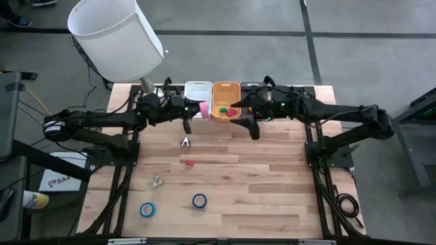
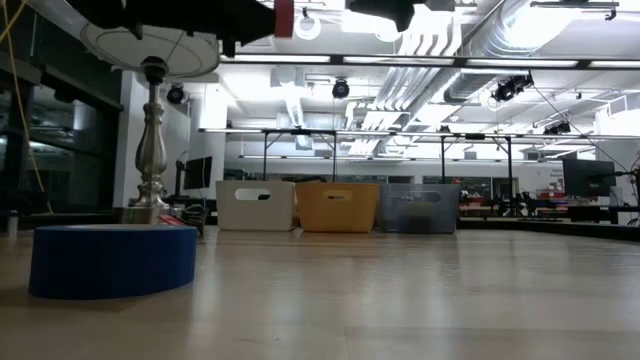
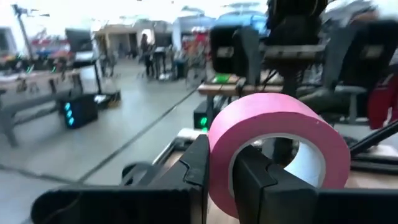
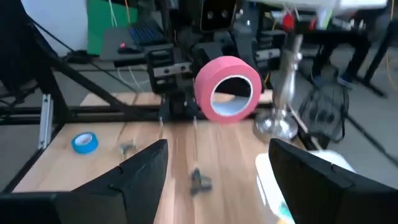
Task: Pick and place Stapler, Stapler remover, tape
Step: Put the pink tape into the black bin
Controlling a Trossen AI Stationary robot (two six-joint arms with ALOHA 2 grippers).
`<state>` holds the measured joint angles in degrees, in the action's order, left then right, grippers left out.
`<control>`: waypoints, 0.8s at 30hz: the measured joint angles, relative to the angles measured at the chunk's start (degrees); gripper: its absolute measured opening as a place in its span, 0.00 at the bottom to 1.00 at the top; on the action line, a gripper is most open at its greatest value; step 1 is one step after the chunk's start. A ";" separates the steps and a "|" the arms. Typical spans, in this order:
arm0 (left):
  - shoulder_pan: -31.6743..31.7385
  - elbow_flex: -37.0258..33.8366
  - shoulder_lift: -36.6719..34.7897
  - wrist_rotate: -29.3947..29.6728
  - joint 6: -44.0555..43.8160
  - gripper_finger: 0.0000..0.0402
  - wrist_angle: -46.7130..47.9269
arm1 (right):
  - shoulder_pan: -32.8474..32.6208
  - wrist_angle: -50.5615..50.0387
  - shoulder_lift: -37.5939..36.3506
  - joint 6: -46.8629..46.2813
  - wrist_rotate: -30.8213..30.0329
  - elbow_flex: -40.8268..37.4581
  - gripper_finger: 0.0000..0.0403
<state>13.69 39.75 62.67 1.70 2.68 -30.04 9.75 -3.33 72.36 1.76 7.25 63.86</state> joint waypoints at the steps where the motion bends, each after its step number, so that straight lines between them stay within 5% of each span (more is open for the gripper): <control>1: 0.00 0.00 0.00 -0.97 0.09 0.09 -1.18 | -0.40 1.89 0.83 0.38 -0.18 0.00 0.67; 7: 0.02 0.00 0.00 -3.77 0.06 0.09 -4.07 | -1.81 12.10 6.23 1.29 0.21 0.10 0.67; 24: 0.02 0.00 0.00 -3.92 -0.05 0.09 -4.61 | -1.94 12.25 16.57 4.28 3.84 9.75 0.66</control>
<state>13.72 39.75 62.67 -2.22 2.63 -34.65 7.81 8.92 88.94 6.04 11.09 73.60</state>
